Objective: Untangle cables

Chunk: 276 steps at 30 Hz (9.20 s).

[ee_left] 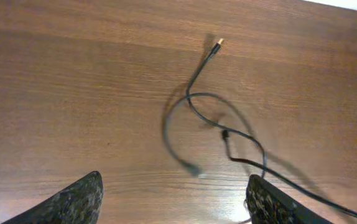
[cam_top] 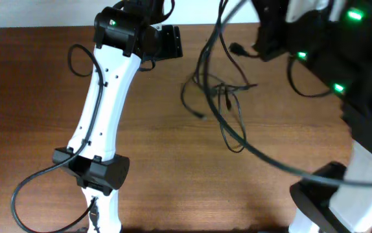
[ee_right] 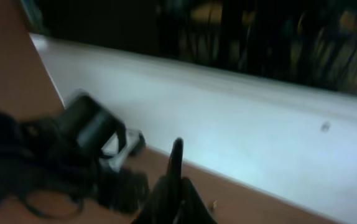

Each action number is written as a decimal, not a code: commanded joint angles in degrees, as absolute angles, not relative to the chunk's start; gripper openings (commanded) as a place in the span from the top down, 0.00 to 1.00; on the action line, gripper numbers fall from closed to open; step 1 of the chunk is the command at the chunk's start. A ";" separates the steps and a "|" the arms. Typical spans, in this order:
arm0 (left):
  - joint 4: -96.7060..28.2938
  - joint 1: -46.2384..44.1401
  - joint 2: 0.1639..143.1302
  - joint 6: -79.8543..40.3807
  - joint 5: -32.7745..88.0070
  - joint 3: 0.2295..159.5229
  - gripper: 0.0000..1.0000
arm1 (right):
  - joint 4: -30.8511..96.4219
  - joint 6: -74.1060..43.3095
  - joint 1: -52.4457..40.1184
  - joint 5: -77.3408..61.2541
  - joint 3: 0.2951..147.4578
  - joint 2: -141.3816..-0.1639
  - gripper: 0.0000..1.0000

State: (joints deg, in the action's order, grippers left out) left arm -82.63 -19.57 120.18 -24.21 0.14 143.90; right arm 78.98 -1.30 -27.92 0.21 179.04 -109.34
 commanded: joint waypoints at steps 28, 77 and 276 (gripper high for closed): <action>-76.99 -30.52 121.21 -18.15 24.34 144.27 0.18 | 72.31 -3.92 -10.20 37.93 167.41 -106.13 0.96; -83.77 -51.44 143.48 -26.15 2.85 155.61 0.08 | 77.43 -3.92 -10.11 37.85 167.24 -106.13 0.96; -33.36 -5.30 81.30 -8.75 -24.05 91.77 0.01 | 71.96 -1.96 -6.09 8.45 131.35 -117.56 0.01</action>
